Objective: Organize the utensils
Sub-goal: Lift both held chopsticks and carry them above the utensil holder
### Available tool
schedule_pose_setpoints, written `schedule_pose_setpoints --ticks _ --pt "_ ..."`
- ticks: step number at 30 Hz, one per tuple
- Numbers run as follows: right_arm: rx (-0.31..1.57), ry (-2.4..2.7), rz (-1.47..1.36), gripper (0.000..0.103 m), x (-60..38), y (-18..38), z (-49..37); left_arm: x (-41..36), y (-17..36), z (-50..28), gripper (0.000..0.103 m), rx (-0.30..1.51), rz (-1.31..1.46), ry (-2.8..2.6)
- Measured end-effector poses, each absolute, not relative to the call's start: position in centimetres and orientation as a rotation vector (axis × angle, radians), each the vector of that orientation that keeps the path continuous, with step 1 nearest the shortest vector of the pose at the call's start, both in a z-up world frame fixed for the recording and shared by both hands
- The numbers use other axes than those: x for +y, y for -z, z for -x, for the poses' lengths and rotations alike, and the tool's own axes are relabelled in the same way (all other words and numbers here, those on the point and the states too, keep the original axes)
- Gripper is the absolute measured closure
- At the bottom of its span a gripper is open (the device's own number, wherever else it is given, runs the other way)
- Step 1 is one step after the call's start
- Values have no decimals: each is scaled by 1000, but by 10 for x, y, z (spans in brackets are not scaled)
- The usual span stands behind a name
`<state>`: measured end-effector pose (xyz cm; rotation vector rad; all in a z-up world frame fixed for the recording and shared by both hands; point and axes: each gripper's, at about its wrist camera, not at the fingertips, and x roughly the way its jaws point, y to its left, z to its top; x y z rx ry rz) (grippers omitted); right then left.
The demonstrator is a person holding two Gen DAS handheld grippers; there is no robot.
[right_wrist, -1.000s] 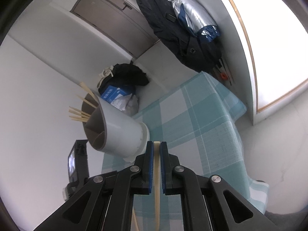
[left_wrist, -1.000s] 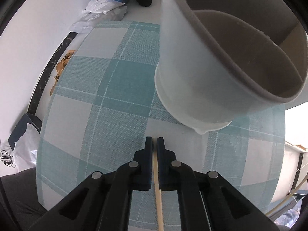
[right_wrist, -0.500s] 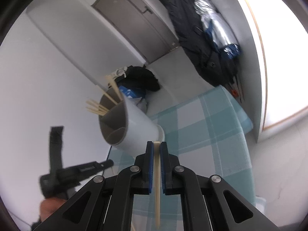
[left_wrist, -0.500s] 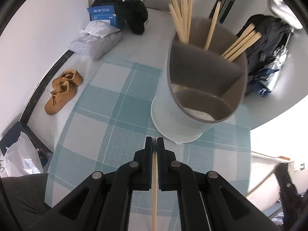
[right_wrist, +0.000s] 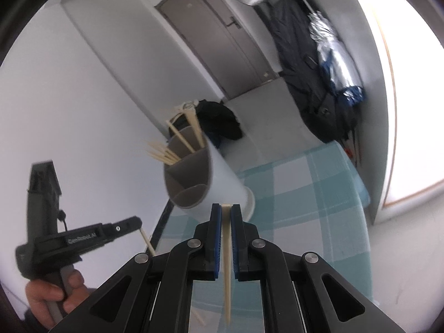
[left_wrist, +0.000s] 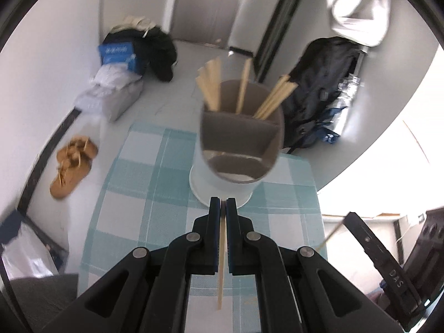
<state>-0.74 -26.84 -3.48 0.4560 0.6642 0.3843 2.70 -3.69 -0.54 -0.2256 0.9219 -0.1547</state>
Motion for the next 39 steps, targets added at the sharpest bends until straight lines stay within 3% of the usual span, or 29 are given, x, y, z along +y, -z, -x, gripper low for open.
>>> schedule_pose_setpoints --ticks 27,39 --pt "570 -344 -282 97 -229 -11 -12 -40 -33 -28 103 897 71 349" --pt "524 -351 -262 97 -222 -68 -42 -27 -87 -56 103 847 138 400"
